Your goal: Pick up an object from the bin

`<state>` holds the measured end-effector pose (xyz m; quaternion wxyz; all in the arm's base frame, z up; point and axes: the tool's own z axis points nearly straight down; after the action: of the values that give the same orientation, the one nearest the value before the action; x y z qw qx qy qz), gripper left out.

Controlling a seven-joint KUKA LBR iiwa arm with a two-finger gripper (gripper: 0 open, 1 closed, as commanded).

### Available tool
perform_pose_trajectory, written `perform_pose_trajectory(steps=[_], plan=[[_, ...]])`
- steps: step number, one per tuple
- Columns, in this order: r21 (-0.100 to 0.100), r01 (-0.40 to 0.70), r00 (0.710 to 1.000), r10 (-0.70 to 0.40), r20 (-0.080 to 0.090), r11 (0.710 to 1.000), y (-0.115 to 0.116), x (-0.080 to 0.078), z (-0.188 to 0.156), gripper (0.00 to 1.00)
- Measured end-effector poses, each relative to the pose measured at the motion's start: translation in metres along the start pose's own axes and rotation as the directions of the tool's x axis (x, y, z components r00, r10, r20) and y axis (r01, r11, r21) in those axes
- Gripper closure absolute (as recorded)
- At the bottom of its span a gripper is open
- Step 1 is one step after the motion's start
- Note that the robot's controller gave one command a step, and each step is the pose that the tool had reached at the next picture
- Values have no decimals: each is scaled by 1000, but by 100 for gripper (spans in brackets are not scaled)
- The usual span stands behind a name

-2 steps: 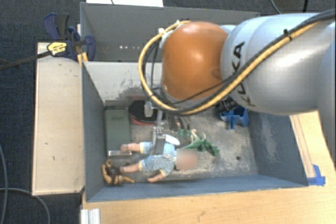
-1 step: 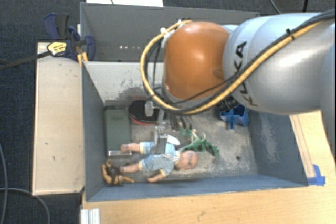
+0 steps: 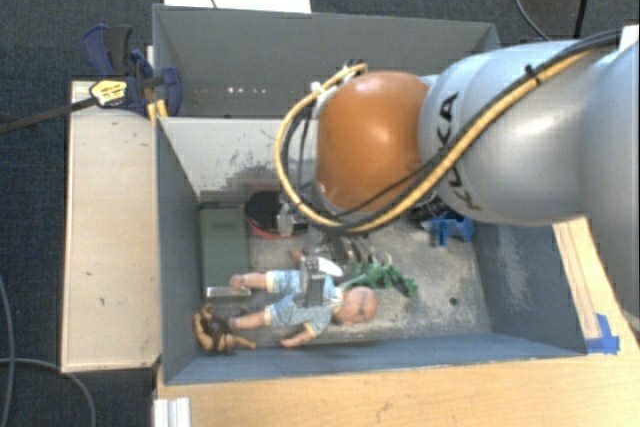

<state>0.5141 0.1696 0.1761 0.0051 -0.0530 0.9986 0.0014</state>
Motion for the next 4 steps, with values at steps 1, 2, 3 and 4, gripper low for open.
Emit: perform_pose_trajectory(steps=[1, 2, 3, 4], plan=[[0, 162, 987, -162, -8, 987, -30, 14, 52, 0], [-5, 394, 919, -394, -7, 919, -45, 4, 84, 100], [-5, 392, 920, -392, -7, 920, -45, 4, 84, 100], [-5, 401, 916, -401, -16, 916, -50, 4, 40, 100]])
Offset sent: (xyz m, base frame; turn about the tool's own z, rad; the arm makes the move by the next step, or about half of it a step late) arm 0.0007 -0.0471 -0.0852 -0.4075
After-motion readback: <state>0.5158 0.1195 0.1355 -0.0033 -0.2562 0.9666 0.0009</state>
